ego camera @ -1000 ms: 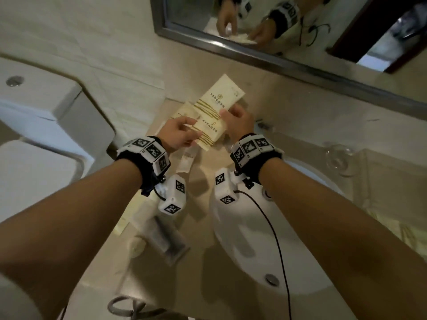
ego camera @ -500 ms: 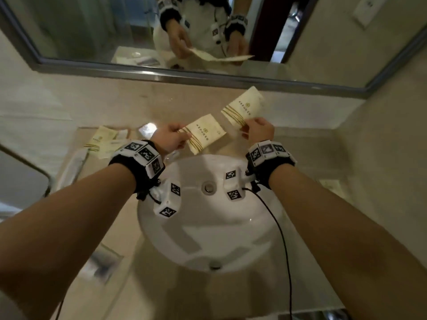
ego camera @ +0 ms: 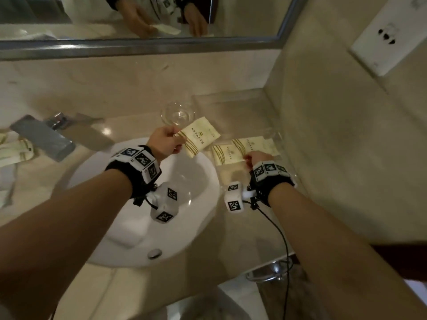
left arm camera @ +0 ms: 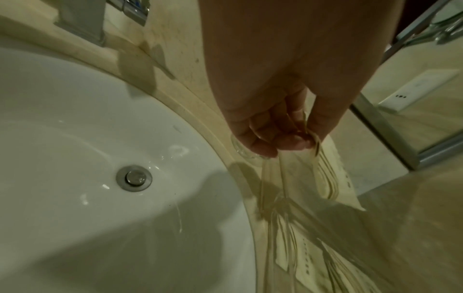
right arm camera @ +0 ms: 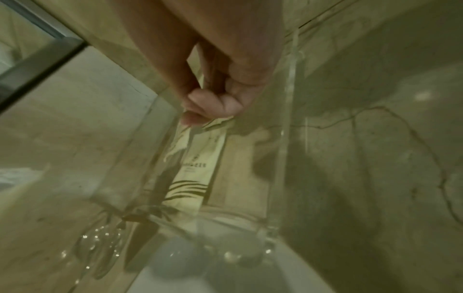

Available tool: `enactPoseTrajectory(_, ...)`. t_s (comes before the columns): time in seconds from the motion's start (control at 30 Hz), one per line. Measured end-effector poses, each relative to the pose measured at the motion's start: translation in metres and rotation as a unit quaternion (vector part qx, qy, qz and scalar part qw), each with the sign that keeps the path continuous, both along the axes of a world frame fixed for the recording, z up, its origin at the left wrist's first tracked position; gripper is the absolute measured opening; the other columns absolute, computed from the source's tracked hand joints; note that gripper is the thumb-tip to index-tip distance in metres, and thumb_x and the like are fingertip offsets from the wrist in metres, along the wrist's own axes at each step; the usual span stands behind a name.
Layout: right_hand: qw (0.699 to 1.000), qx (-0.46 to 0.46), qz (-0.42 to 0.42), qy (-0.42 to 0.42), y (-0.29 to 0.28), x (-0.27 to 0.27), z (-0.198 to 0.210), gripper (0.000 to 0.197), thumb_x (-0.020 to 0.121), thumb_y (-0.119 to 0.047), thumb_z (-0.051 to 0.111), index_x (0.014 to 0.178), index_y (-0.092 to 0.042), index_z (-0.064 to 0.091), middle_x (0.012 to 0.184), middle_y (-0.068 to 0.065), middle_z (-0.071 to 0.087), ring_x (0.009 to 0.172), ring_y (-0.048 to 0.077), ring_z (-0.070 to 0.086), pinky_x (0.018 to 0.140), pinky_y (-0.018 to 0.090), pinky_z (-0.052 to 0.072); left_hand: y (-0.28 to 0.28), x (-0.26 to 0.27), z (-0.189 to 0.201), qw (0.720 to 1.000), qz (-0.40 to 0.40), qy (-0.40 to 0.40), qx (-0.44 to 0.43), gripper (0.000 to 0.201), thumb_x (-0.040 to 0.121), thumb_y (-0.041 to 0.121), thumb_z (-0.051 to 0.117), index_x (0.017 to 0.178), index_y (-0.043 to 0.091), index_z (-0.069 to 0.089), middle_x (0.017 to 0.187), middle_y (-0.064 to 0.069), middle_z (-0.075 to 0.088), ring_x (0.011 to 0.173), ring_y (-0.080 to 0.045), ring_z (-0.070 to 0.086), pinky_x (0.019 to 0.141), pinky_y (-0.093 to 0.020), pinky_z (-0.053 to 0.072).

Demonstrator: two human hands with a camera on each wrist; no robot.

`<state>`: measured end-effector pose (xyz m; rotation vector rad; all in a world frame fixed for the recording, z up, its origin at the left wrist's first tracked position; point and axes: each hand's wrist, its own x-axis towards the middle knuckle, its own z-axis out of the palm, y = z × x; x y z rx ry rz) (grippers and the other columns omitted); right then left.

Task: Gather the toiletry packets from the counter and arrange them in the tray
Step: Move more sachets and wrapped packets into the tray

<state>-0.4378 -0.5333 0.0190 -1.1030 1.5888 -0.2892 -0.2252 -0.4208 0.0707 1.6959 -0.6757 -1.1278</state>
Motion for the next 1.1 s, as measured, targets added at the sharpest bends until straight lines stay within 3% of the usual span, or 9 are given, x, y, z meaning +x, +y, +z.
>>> enactPoseTrajectory(0.1, 0.998, 0.052, -0.006, -0.022, -0.002, -0.006, -0.016, 0.023, 0.090, -0.010, 0.050, 0.069, -0.018, 0.051, 0.073, -0.004, 0.055, 0.063, 0.004, 0.053, 0.066, 0.020, 0.050, -0.008, -0.010, -0.011, 1.000, 0.000, 0.001, 0.021, 0.024, 0.086, -0.007, 0.051, 0.072, 0.013, 0.053, 0.069, -0.007, 0.053, 0.032, 0.004, 0.048, 0.042, -0.008, 0.043)
enactPoseTrajectory(0.2, 0.995, 0.090, 0.020, -0.028, -0.001, 0.006, -0.024, 0.029, 0.095, -0.012, 0.044, 0.068, -0.009, 0.053, 0.059, -0.001, 0.057, 0.046, 0.004, 0.049, 0.045, 0.016, 0.035, -0.010, -0.014, -0.019, 0.999, 0.006, 0.001, 0.035, 0.023, 0.086, -0.006, 0.053, 0.072, 0.012, 0.052, 0.069, -0.006, 0.054, 0.032, 0.003, 0.049, 0.043, -0.008, 0.044)
enactPoseTrajectory(0.33, 0.993, 0.110, 0.015, -0.035, -0.002, 0.021, -0.033, 0.031, 0.095, -0.009, 0.047, 0.064, -0.004, 0.053, 0.069, 0.004, 0.057, 0.054, 0.009, 0.046, 0.049, 0.020, 0.034, -0.012, -0.015, -0.031, 0.999, 0.008, -0.005, 0.047, 0.023, 0.085, -0.005, 0.054, 0.071, 0.012, 0.050, 0.068, -0.007, 0.054, 0.033, 0.003, 0.048, 0.043, -0.009, 0.044)
enactPoseTrajectory(0.47, 0.996, 0.081, 0.026, -0.023, -0.001, 0.027, -0.037, 0.024, 0.093, -0.017, 0.052, 0.075, -0.002, 0.059, 0.079, 0.009, 0.065, 0.063, 0.016, 0.060, 0.054, 0.026, 0.052, -0.013, -0.016, -0.035, 0.998, 0.008, -0.001, 0.057, 0.021, 0.085, -0.003, 0.055, 0.072, 0.013, 0.051, 0.070, -0.006, 0.056, 0.038, 0.001, 0.050, 0.044, -0.009, 0.046)
enactPoseTrajectory(0.57, 0.996, 0.066, 0.058, 0.015, 0.003, 0.023, -0.030, 0.043, 0.096, -0.037, 0.046, 0.070, -0.005, 0.059, 0.061, 0.004, 0.060, 0.039, 0.011, 0.051, 0.033, 0.014, 0.036, -0.015, -0.018, -0.035, 0.998, 0.007, -0.002, 0.059, 0.021, 0.086, -0.003, 0.055, 0.073, 0.013, 0.051, 0.070, -0.004, 0.056, 0.044, -0.003, 0.050, 0.045, -0.009, 0.046)
enactPoseTrajectory(0.73, 0.991, 0.066, 0.108, -0.032, 0.000, 0.015, -0.015, 0.066, 0.086, -0.068, 0.035, 0.084, -0.011, 0.070, 0.051, -0.007, 0.053, 0.042, 0.006, 0.039, 0.039, 0.019, 0.030, -0.025, -0.028, -0.030, 0.999, -0.018, -0.008, 0.048, 0.022, 0.087, -0.002, 0.056, 0.072, 0.014, 0.051, 0.068, -0.004, 0.053, 0.034, 0.004, 0.049, 0.048, -0.012, 0.046)
enactPoseTrajectory(0.8, 0.985, 0.065, 0.134, -0.088, -0.001, 0.012, -0.010, 0.051, 0.084, -0.061, 0.048, 0.092, -0.015, 0.068, 0.052, -0.009, 0.049, 0.040, 0.004, 0.035, 0.034, 0.016, 0.026, -0.030, -0.033, -0.027, 0.998, -0.035, -0.012, 0.046, 0.021, 0.087, 0.000, 0.056, 0.072, 0.015, 0.052, 0.068, -0.003, 0.054, 0.035, 0.004, 0.049, 0.053, -0.014, 0.045)
enactPoseTrajectory(0.9, 0.977, 0.047, 0.140, -0.151, -0.002, 0.007, -0.008, 0.024, 0.085, -0.037, 0.064, 0.075, -0.016, 0.059, 0.056, -0.007, 0.046, 0.038, 0.003, 0.033, 0.034, 0.016, 0.025, -0.037, -0.042, -0.022, 0.997, -0.062, -0.010, 0.041, 0.020, 0.087, 0.001, 0.056, 0.074, 0.016, 0.055, 0.069, -0.003, 0.055, 0.036, 0.004, 0.049, 0.051, -0.012, 0.045)
enactPoseTrajectory(1.1, 0.986, 0.041, 0.023, -0.157, -0.013, -0.019, 0.000, 0.035, 0.087, -0.020, 0.063, 0.059, -0.015, 0.043, 0.049, -0.005, 0.042, 0.027, 0.003, 0.030, 0.030, 0.017, 0.023, -0.048, -0.059, -0.016, 0.996, -0.071, 0.006, 0.055, 0.014, 0.085, 0.001, 0.058, 0.095, 0.010, 0.060, 0.073, -0.004, 0.058, 0.055, -0.010, 0.049, 0.062, -0.021, 0.044)
